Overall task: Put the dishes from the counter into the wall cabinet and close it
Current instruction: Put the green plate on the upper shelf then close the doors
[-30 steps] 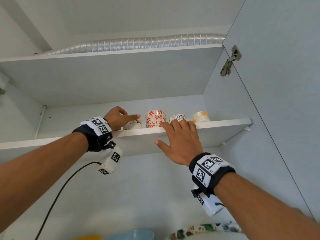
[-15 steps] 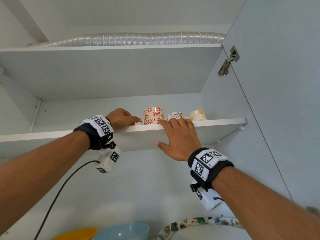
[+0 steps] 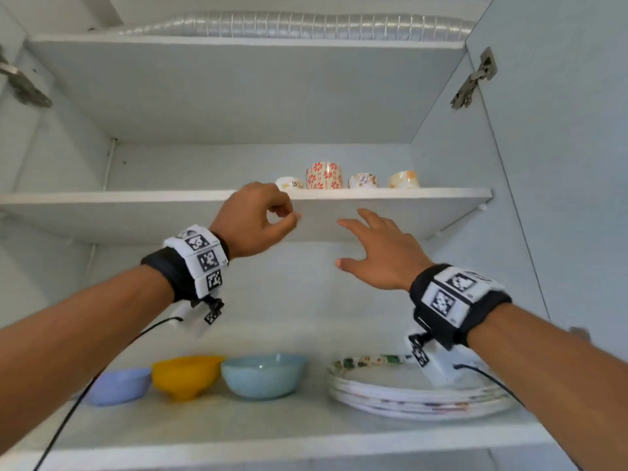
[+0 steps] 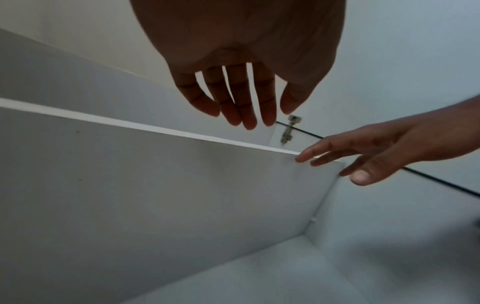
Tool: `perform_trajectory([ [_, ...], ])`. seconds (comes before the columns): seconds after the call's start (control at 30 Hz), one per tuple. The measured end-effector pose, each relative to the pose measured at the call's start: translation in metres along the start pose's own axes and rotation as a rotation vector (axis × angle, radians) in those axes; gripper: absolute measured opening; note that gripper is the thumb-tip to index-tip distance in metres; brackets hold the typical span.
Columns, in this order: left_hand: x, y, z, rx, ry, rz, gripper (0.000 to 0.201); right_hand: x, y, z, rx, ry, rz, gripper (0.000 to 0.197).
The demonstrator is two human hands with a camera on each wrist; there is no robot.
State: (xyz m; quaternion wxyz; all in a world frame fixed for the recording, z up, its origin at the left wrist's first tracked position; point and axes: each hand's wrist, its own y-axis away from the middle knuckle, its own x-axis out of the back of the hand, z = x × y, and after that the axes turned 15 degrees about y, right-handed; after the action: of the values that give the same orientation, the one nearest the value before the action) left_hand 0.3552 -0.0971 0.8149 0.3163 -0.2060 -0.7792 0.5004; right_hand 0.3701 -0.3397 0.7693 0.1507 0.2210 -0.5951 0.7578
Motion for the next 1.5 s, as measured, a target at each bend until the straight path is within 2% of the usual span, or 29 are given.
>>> perform_trajectory([
  [0.13, -0.002, 0.068, 0.041, -0.003, 0.030, -0.109, 0.028, -0.017, 0.066, -0.015, 0.037, -0.019, 0.006, 0.049],
  [0.23, -0.004, 0.125, 0.080, 0.021, 0.112, -0.139, 0.022, -0.032, 0.114, -0.032, 0.037, -0.080, -0.003, 0.034],
  [0.33, -0.009, 0.184, 0.109, 0.080, 0.265, -0.179, 0.018, -0.049, 0.163, -0.053, 0.040, -0.183, 0.092, 0.020],
  [0.43, -0.018, 0.248, 0.126, 0.173, 0.344, -0.278, 0.016, -0.069, 0.212, -0.079, 0.034, -0.246, 0.125, 0.021],
  [0.6, -0.040, 0.365, 0.124, 0.424, 0.330, -0.541, 0.020, -0.124, 0.290, -0.135, 0.076, -0.295, -0.177, 0.022],
  [0.73, -0.050, 0.484, 0.105, 0.737, 0.291, -0.748, 0.021, -0.173, 0.358, -0.191, 0.144, -0.295, -0.501, 0.025],
  [0.9, -0.045, 0.634, 0.082, 1.097, 0.153, -1.003, 0.041, -0.228, 0.438, -0.254, 0.215, -0.288, -0.794, 0.024],
  [1.0, -0.029, 0.708, 0.071, 1.254, 0.046, -1.063, 0.053, -0.257, 0.478, -0.285, 0.234, -0.268, -0.917, 0.021],
  [1.1, -0.014, 0.756, 0.057, 1.367, -0.001, -1.063, 0.057, -0.281, 0.507, -0.307, 0.241, -0.270, -1.025, 0.031],
  [1.23, -0.004, 0.798, 0.037, 1.368, 0.041, -1.062, 0.058, -0.310, 0.530, -0.337, 0.241, -0.229, -1.126, 0.053],
  [1.37, -0.013, 0.821, 0.017, 1.234, 0.102, -1.055, 0.059, -0.330, 0.539, -0.360, 0.182, -0.208, -1.258, 0.075],
  [1.5, -0.029, 0.835, -0.004, 1.116, 0.165, -1.072, 0.058, -0.343, 0.551, -0.376, 0.138, -0.186, -1.325, 0.081],
])
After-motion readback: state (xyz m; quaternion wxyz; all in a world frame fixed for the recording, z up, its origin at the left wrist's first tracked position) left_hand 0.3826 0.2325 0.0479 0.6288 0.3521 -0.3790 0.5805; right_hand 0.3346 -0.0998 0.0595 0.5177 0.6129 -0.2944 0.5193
